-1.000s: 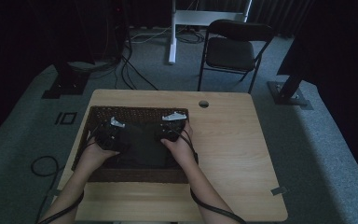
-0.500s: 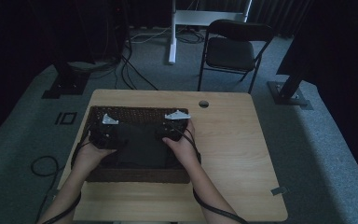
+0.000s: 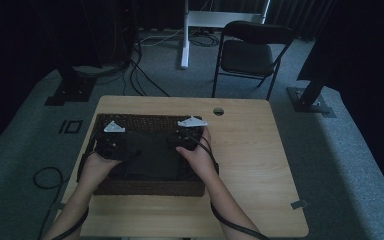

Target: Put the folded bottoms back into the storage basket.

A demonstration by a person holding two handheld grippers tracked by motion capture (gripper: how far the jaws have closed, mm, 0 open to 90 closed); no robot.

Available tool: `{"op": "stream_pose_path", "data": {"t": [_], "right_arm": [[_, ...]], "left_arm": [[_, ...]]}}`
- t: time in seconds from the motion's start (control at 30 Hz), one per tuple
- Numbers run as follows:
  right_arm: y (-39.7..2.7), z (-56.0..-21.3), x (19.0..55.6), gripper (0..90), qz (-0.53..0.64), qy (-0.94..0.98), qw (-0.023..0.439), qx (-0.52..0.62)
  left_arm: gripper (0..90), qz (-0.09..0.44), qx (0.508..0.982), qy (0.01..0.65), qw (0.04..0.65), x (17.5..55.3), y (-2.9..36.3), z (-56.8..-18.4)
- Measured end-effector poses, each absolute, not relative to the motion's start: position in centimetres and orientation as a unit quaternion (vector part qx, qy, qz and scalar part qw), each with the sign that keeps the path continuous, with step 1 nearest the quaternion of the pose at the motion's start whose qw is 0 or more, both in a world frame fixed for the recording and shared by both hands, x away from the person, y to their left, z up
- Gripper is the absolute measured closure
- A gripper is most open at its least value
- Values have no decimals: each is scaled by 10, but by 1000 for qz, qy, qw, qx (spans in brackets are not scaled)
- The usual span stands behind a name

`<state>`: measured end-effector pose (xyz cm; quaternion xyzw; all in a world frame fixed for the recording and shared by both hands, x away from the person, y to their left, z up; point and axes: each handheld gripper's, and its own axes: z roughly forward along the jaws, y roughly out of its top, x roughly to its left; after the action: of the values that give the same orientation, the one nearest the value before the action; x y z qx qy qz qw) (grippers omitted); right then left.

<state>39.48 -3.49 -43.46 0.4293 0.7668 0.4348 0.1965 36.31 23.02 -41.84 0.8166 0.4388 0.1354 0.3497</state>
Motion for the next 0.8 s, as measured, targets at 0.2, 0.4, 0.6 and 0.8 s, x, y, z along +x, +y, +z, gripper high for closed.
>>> {"op": "stream_pose_path", "data": {"t": [0.2,0.4,0.6,0.8], "right_arm": [[-40,-428,390,190,440,766,199,423],[-47,-421,385,190,444,766,205,418],[-59,-417,379,189,446,765,209,415],[-76,-414,373,189,450,758,219,418]], "left_arm": [[94,153,822,436,333,359,226,-417],[14,160,807,449,348,355,225,-412],[14,190,801,441,358,347,224,-402],[15,201,804,426,364,336,220,-396]]}}
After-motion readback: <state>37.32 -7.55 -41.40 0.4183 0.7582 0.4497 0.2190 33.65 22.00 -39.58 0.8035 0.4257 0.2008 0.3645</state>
